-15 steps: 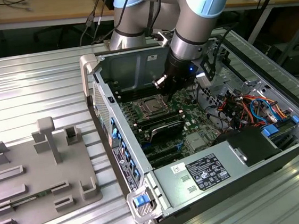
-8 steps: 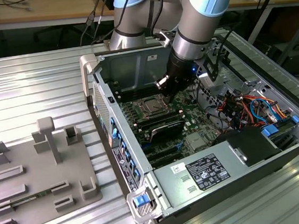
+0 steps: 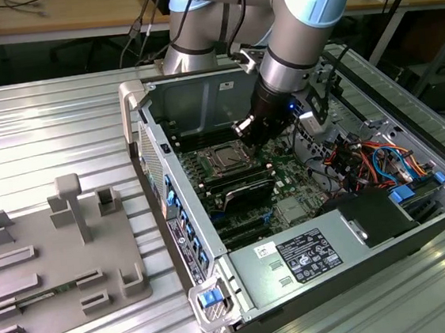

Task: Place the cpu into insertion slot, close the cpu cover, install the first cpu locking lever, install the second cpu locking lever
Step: 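Install the second cpu locking lever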

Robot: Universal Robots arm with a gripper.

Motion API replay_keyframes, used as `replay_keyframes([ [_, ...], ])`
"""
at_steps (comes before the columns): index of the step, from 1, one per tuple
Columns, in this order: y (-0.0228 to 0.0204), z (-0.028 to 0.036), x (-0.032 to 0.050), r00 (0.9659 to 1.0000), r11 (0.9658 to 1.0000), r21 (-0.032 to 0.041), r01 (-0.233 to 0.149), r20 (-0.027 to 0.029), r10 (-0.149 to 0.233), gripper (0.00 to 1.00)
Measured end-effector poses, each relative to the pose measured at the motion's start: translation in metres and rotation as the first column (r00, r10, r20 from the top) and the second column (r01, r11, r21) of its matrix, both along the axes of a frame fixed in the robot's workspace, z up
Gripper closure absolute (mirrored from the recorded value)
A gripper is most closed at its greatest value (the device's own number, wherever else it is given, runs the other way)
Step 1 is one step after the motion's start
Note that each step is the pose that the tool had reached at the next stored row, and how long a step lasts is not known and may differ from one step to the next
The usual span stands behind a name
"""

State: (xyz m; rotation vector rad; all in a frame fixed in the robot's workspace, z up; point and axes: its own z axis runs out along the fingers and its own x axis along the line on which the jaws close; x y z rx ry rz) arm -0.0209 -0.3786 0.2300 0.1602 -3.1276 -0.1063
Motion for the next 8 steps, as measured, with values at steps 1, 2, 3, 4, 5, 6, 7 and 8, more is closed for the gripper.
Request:
replay_keyframes([
  [1, -0.0005, 0.0, -0.0001, 1.0, 1.0, -0.0001, 0.0, 0.0, 0.0, 0.89],
  [2, -0.0006, 0.0, -0.0007, 1.0, 1.0, -0.0001, 0.0, 0.0001, 0.0, 0.89],
  [3, -0.0006, -0.0001, -0.0014, 1.0, 1.0, 0.0, 0.0, 0.0001, 0.0, 0.89],
  [4, -0.0007, -0.0002, -0.0034, 1.0, 1.0, -0.0001, 0.0, 0.0, 0.0, 0.89],
  [5, -0.0008, -0.0002, -0.0045, 1.0, 1.0, -0.0001, 0.0, 0.0001, 0.0, 0.89],
  [6, -0.001, -0.0003, -0.0058, 1.0, 1.0, -0.0001, 0.0, 0.0, 0.0, 0.89],
  [7, -0.0015, -0.0003, -0.0073, 1.0, 1.0, -0.0002, 0.0, 0.0, 0.0, 0.89],
  [8, -0.0022, -0.0004, -0.0077, 1.0, 1.0, -0.0001, 0.0, 0.0, 0.0, 0.89],
])
